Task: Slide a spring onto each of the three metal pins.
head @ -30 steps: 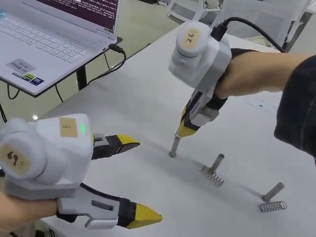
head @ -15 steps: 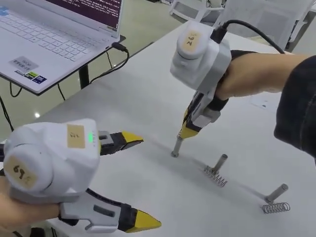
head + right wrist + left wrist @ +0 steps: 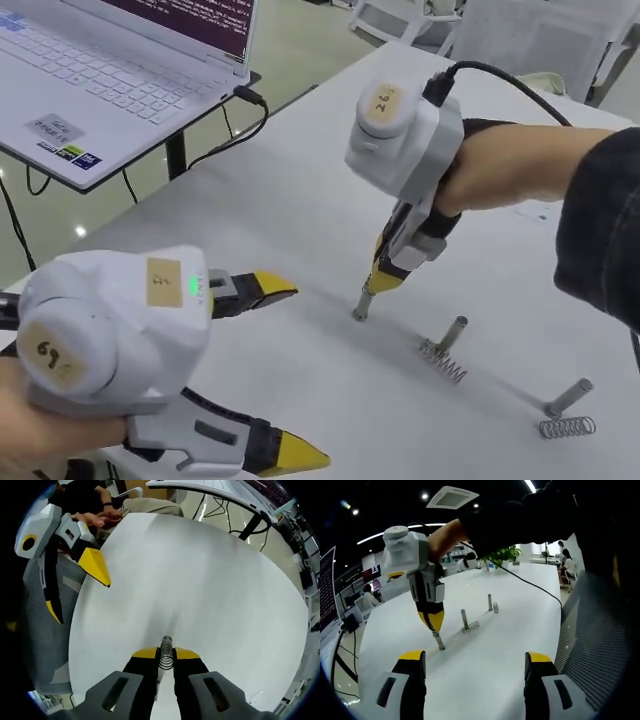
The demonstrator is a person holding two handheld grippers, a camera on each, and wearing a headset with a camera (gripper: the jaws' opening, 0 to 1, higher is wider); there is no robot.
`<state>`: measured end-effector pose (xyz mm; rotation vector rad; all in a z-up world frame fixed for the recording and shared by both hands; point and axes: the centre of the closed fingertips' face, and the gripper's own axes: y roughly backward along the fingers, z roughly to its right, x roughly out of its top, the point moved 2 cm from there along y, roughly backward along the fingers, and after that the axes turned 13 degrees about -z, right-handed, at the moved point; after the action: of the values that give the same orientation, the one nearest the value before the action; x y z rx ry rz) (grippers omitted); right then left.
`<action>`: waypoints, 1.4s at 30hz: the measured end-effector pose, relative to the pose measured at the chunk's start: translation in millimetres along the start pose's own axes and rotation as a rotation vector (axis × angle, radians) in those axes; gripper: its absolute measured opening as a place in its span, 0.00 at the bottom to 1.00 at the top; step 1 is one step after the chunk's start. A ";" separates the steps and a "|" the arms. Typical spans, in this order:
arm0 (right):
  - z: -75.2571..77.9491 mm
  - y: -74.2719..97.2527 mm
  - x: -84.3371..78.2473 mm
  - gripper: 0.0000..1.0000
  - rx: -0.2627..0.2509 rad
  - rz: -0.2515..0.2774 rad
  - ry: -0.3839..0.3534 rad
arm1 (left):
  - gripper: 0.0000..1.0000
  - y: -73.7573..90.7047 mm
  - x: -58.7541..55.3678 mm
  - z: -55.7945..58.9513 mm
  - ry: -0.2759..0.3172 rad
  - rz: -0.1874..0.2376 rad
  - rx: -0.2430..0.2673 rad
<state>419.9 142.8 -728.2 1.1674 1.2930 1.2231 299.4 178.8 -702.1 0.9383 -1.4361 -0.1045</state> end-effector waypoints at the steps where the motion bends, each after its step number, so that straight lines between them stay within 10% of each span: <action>1: -0.1 -1.6 0.0 0.08 0.003 -0.001 -0.003 | 0.78 0.2 0.1 0.0 0.003 0.001 -0.001; 42: -5.2 -28.3 -2.8 0.12 -0.027 0.001 0.007 | 0.75 0.3 -3.5 0.1 0.010 -0.009 -0.013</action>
<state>414.4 138.7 -756.3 1.1450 1.2777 1.2426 298.4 181.0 -704.6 0.9333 -1.4208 -0.1158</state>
